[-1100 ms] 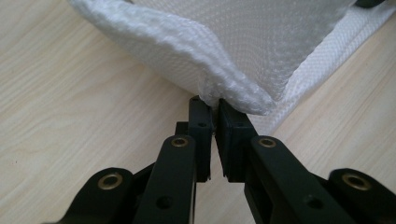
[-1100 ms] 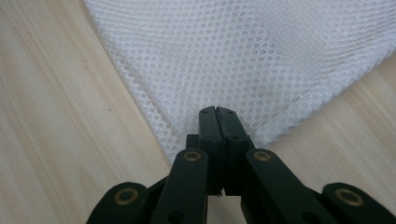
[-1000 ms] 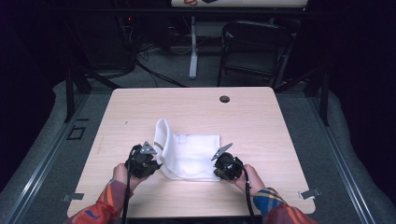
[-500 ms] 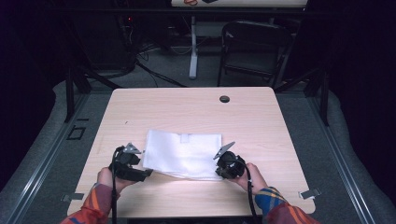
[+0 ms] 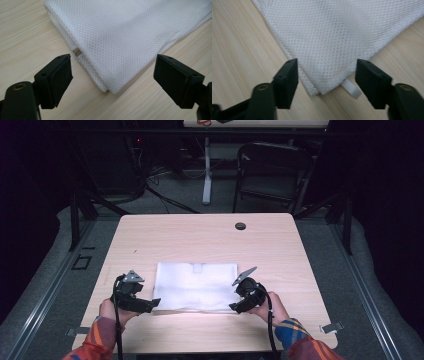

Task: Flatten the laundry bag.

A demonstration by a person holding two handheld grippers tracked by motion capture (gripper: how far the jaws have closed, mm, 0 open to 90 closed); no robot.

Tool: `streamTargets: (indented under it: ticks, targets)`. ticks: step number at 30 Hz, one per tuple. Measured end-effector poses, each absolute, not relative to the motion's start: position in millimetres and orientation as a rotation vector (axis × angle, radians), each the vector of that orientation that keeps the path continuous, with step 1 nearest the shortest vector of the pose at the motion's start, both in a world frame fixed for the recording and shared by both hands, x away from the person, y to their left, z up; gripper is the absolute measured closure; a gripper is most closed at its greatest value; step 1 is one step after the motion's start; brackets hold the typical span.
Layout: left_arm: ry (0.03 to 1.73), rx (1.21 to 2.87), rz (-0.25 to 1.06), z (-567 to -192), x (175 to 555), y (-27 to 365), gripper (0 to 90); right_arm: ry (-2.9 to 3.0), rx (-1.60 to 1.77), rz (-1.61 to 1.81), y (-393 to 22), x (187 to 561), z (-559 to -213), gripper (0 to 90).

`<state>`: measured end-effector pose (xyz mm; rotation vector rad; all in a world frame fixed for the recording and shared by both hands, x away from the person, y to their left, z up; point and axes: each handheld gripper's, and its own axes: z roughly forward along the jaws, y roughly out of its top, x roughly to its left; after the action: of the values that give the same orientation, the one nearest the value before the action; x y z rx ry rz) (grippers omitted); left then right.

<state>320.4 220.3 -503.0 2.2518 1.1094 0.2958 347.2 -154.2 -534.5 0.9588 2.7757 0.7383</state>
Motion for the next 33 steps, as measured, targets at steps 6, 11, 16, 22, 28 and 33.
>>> streamTargets:
  ticks: [6, 11, 16, 22, 28, 33]
  targets:
    - [1.046, 2.264, 0.297, -502.4, 322.5, 205.9, 14.5, 2.751, 0.978, 0.783, -159.8, 344.8, -526.5, 15.1]
    - [1.031, 2.283, 0.286, -506.2, 327.3, 190.9, 12.4, 2.727, 0.994, 0.804, -162.8, 341.9, -520.0, 10.6]
    - [0.982, 2.305, 0.288, -508.5, 333.2, 173.8, 9.9, 2.705, 1.023, 0.815, -168.3, 340.7, -513.7, 8.5]
    - [0.893, 2.327, 0.253, -511.8, 338.3, 154.1, 12.2, 2.688, 1.060, 0.819, -171.8, 340.5, -512.4, 11.5]
    - [0.802, 2.396, 0.224, -518.7, 336.1, 131.2, 15.9, 2.704, 1.057, 0.797, -171.6, 341.1, -512.9, 13.8]
    - [0.698, 2.454, 0.200, -527.7, 334.5, 114.4, 24.4, 2.712, 1.065, 0.797, -171.6, 341.1, -513.6, 14.7]
